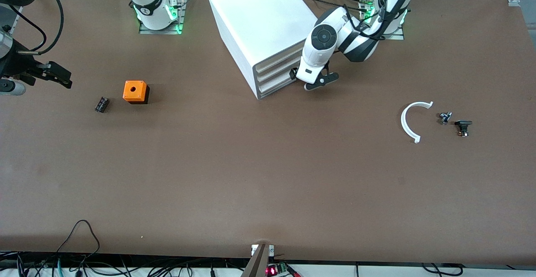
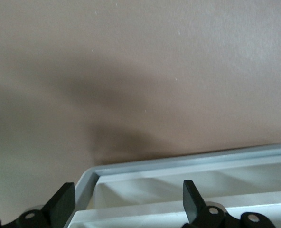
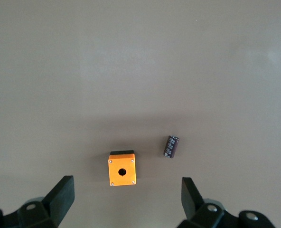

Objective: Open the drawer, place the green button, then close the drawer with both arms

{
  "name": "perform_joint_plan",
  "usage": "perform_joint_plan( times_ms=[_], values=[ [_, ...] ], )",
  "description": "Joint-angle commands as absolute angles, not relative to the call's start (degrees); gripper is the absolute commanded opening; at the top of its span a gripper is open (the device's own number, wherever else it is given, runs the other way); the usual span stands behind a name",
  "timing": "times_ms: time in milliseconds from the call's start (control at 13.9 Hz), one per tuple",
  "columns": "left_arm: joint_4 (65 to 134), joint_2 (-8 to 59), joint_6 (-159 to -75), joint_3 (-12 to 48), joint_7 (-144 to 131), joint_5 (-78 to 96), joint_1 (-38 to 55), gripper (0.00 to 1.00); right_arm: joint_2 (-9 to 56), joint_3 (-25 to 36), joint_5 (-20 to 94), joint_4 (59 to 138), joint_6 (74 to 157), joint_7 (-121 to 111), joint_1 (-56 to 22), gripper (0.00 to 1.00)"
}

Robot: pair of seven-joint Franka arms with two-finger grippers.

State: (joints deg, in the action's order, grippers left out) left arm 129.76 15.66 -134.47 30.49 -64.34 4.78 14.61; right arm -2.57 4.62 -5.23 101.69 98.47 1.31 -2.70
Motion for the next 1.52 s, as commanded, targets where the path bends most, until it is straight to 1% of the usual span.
perform_joint_plan(
  times_ms=[0,144,577,649,866,1010,1227,1443],
  values=[
    [130.25,15.29,-134.74,30.67,-64.42,6.06,14.68,1.00,-5.01,5.45,-3.08,104.50,99.67,0.09,-3.25,1.00],
    [129.55,14.94,-134.74,30.32,-64.42,6.06,13.63,1.00,-4.75,5.62,-0.72,104.59,99.93,-0.09,-3.16,1.00],
    [129.47,14.24,-134.65,31.11,-64.87,6.15,13.63,1.00,-4.31,5.89,-0.97,103.28,99.14,-0.35,-2.99,1.00],
    [128.33,13.89,-134.74,30.77,-64.34,5.46,12.75,1.00,-4.05,5.89,-1.14,102.66,99.14,0.17,-2.99,1.00],
    [120.87,11.70,-133.43,28.84,-63.55,5.45,3.28,1.00,-3.96,5.80,-0.97,102.57,99.58,0.62,-2.90,1.00],
    [116.22,9.24,-127.48,26.30,-55.77,5.36,0.80,1.00,-3.96,5.80,-1.05,102.57,99.14,0.53,-2.90,1.00],
    [107.52,3.71,-110.01,17.61,-36.71,5.45,-0.17,1.00,-3.96,5.80,-1.05,102.57,99.05,-0.35,-2.90,1.00],
    [103.19,-2.62,-97.59,9.96,-21.14,5.19,-0.35,1.00,-4.04,5.80,-1.05,102.57,98.96,-0.26,-2.90,1.00]
  ],
)
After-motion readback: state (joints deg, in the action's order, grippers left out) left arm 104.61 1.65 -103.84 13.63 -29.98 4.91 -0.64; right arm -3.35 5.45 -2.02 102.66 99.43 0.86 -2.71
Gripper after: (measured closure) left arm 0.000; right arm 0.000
